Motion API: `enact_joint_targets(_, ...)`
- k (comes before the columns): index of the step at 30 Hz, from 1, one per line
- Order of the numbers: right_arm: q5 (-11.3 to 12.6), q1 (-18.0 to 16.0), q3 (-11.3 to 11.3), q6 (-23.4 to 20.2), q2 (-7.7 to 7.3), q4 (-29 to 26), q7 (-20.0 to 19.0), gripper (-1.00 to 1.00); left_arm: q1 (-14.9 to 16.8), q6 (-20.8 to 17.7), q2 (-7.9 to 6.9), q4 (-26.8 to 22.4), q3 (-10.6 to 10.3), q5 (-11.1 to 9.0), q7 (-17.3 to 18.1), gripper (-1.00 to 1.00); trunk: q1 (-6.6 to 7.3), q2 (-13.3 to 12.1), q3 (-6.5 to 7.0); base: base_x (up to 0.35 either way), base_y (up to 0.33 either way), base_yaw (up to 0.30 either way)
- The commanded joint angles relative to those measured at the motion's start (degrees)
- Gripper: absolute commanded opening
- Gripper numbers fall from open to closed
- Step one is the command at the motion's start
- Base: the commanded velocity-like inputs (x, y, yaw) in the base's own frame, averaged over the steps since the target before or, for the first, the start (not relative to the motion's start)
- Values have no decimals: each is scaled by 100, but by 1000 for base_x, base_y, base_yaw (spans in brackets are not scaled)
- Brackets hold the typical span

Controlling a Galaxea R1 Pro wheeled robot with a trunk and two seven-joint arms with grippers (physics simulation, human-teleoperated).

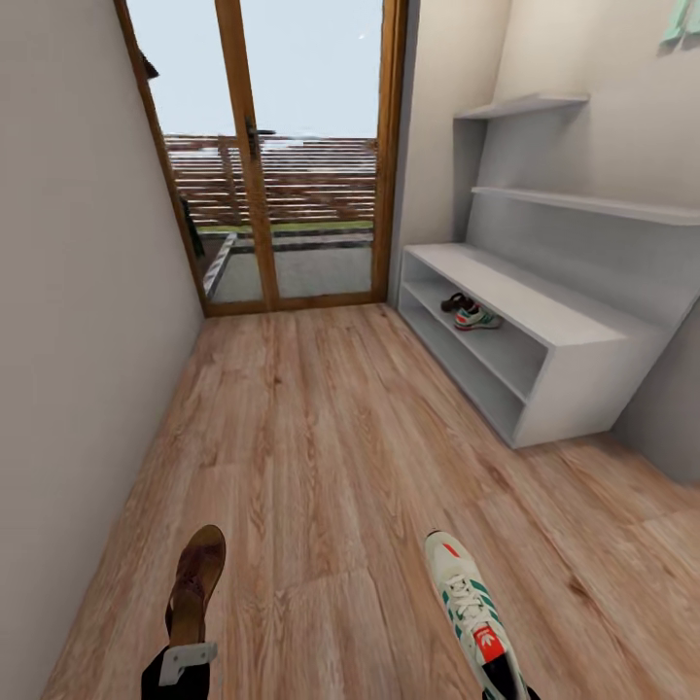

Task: Pick up the two gym shoes and the two sandals from the corridor floor and place them onto the hallstand (shoe rack) in the corridor, making sure they are on the rack and not on the floor. Arrange them so the two gym shoes are next to each other and the two sandals are next to each other.

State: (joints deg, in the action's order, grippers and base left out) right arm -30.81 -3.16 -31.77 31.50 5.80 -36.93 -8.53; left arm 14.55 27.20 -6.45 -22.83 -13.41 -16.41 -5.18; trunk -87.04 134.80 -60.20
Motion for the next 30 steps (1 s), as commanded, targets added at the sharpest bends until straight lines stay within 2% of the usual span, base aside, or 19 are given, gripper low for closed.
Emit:
enact_joint_targets(1,-21,-5,-48,23,10,-9,-53,-100,4,13,-5,1,-48,-3,-54,-100,-2,2,-5,314,133,0)
enact_joint_targets(21,-39,-6,-40,23,8,-8,-61,-100,4,13,-5,3,-48,-3,-54,-100,-2,2,-5,319,125,0)
enact_joint_targets(30,-39,-3,-39,23,9,-7,-61,-100,4,13,-4,1,-48,0,-52,-100,-2,2,-5,337,10,0)
